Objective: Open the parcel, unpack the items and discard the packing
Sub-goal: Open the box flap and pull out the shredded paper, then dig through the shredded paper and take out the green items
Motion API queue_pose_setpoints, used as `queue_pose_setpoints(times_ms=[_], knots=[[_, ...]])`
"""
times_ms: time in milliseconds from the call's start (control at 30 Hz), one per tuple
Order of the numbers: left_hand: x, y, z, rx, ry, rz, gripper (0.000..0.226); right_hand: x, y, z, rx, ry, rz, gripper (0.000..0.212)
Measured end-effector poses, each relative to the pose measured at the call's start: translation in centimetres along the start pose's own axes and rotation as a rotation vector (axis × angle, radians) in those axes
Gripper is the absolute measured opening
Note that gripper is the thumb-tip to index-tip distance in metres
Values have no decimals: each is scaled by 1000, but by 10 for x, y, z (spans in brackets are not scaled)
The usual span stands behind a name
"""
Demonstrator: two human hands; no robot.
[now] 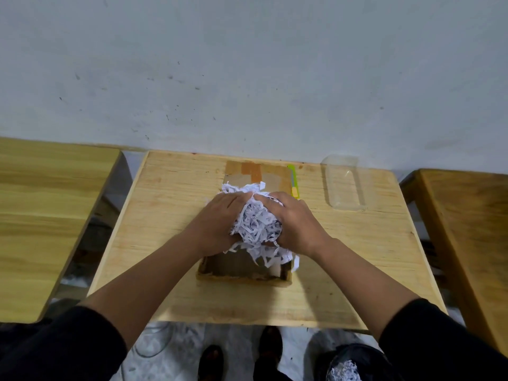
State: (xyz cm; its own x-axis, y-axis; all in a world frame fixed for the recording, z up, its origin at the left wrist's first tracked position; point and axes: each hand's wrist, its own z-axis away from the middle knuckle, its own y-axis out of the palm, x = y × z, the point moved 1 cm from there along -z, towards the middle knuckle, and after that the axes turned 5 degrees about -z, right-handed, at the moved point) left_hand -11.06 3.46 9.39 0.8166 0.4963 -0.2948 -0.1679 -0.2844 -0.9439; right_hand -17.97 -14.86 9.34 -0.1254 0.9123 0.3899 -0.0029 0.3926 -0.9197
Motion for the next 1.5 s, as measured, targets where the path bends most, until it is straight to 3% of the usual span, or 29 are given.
queue_pose_setpoints(times_ms=[267,300,667,833,1133,1300,1400,1500], knots=[[-12,-32,-14,-12,64,16,76,11,-33,8,-63,52,-5,88],[-17,-34,-17,-62,75,25,77,11,-37,12,-74,60,-6,90],[-101,1,-73,-7,228,114,83,-55,-81,92,-139,185,-9,94],[-149,68,-89,101,138,185,78,-122,-63,135,-43,225,-44,90],[-180,153,-80,226,-36,190,91,-189,3,163,166,229,-66,87],[-174,161,-79,209,-118,249,94,-200,12,163,165,218,-152,92],[-167,156,-74,159,-151,263,94,-198,-10,165,245,274,-160,103],[-168,148,-70,78,-150,282,89,-190,-33,169,247,258,-184,99]])
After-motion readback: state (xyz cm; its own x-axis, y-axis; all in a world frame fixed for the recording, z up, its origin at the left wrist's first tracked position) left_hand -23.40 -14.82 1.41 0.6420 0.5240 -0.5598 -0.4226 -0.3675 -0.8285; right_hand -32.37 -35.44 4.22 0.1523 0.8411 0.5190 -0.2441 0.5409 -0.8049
